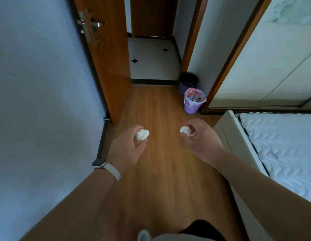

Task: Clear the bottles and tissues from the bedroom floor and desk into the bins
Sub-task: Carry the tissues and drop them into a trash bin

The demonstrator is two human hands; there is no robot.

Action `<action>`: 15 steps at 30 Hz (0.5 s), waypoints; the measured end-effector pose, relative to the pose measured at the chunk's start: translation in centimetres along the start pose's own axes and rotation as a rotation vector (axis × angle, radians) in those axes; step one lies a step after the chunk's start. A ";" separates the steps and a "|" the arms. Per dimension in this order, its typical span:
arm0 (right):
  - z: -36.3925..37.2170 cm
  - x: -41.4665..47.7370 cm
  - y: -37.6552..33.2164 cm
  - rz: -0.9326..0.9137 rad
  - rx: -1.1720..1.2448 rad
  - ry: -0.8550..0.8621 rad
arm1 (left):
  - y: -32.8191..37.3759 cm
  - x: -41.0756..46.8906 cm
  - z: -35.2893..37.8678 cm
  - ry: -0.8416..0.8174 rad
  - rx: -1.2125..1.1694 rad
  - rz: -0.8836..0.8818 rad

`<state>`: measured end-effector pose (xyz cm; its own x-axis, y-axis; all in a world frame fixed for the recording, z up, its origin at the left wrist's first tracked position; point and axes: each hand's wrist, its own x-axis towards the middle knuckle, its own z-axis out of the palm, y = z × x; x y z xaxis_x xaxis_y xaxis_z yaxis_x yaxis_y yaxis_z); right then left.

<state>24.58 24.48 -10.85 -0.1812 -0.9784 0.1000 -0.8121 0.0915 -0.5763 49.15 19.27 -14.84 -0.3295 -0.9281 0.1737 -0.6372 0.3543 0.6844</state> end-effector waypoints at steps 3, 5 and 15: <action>-0.8 2.1 2.5 0.030 0.006 0.043 | 0.9 3.9 1.8 -0.045 0.003 0.035; -1.2 3.7 4.4 0.062 0.014 0.068 | 1.4 6.3 3.4 -0.063 0.009 0.049; -3.5 16.6 15.8 0.138 0.113 0.075 | 5.3 20.0 11.3 -0.102 0.074 0.019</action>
<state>6.80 10.31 -15.50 -0.3306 -0.9410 0.0719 -0.7100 0.1977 -0.6759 31.31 3.86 -15.70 -0.4093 -0.9057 0.1105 -0.6787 0.3831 0.6266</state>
